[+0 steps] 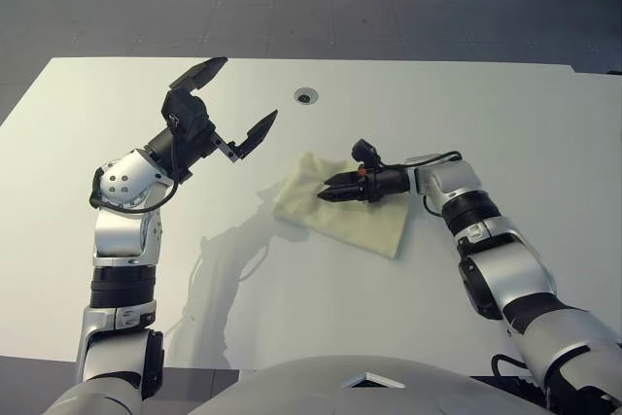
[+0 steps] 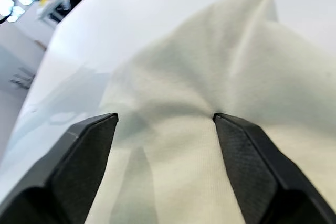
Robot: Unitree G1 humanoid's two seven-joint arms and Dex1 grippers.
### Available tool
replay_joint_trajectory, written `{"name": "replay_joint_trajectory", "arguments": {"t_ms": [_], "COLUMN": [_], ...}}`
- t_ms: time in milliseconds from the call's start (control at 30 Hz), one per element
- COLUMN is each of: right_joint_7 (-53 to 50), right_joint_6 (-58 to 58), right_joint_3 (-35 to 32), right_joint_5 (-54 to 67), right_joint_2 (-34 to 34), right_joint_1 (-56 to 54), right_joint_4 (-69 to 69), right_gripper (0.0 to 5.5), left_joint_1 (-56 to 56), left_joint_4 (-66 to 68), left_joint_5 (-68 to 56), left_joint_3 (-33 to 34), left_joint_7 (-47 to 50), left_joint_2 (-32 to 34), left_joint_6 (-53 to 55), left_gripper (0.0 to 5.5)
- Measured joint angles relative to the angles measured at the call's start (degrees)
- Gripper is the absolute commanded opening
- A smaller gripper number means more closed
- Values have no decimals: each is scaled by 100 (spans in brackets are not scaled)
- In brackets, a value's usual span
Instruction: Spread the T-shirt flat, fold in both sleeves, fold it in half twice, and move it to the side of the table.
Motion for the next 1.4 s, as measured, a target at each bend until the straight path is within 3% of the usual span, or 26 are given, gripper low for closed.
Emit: {"name": "replay_joint_trajectory", "arguments": {"t_ms": [433,733,933,1100,1400], "right_joint_7": [-3278,-4651,-4831,-4752,-5196], "right_joint_6": [-599,-500,-524,-112,633], "right_joint_3": [-1499,-2072,-2154,-2276,-2655], "right_joint_5": [-7,-46,-197,-153,146], "right_joint_2": [-820,-1066,-1241,-1245,-1195], "right_joint_1": [-654,-521,-414,-73,1164], "right_joint_4": [1694,1715,1630,687,-3291], "right_gripper": [537,537,537,537,537], "left_joint_1": [-5,323,412,644,830], "left_joint_4": [-2,-293,-309,-543,-709], "left_joint_5": [9,25,226,368,410], "left_joint_3": [-4,33,53,38,127], "left_joint_7": [176,418,680,1036,1805], "left_joint_2": [-2,1,-15,-226,-600], "left_joint_6": [-9,-8,-163,-426,-556], "left_gripper": [540,540,540,540,540]}}
